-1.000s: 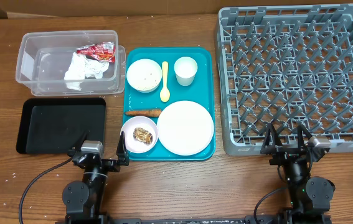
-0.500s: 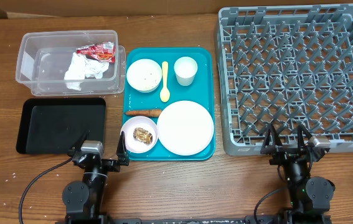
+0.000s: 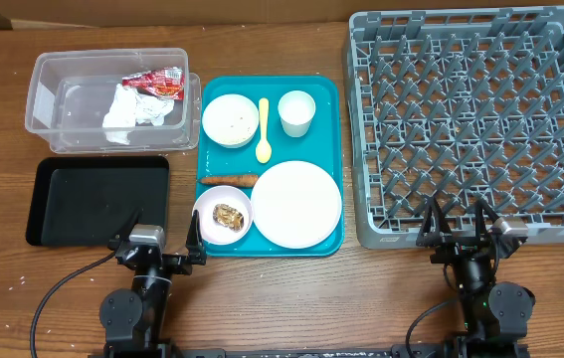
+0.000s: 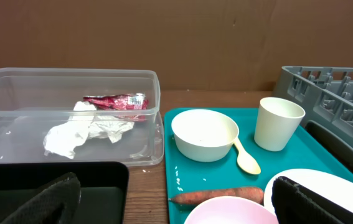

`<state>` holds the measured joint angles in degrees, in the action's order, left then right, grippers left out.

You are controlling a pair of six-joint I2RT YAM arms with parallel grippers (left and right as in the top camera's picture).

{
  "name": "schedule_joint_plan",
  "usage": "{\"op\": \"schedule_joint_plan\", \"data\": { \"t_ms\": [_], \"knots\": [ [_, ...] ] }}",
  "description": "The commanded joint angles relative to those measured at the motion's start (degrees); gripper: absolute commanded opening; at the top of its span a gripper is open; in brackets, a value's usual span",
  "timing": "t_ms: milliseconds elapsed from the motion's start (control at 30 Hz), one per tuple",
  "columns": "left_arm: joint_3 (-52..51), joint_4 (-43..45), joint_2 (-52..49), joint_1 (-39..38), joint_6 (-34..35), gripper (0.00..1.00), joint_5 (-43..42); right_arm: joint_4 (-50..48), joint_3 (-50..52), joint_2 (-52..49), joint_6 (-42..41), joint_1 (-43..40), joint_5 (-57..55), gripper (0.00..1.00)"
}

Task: Sort waste into correct bins and load items into the dishwasher

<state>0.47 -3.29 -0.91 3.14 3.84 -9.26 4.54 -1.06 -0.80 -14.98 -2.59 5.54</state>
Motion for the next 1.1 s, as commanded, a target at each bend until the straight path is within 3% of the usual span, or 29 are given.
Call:
{"op": "schedule_joint_plan", "data": {
  "t_ms": [0, 567, 733, 1067],
  "knots": [
    [-0.2, 0.0, 0.7, 0.3, -1.3, 1.00, -0.7, -0.4, 0.6, 0.6, -0.2, -0.1, -0.3, 1.00],
    [-0.2, 0.2, 0.7, 0.3, -0.6, 1.00, -1.6, -1.0, 0.6, 0.6, -0.1, -0.1, -2.8, 1.00],
    [-0.2, 4.0, 0.7, 0.3, 2.5, 1.00, -10.4, -3.4, 0.2, 0.6, 0.0, -0.1, -1.9, 1.00],
    [10.3, 0.8, -2.1, 0.3, 4.6, 1.00, -10.5, 1.4, -13.0, -1.8, 1.8, -0.1, 1.8, 1.00]
  ]
}}
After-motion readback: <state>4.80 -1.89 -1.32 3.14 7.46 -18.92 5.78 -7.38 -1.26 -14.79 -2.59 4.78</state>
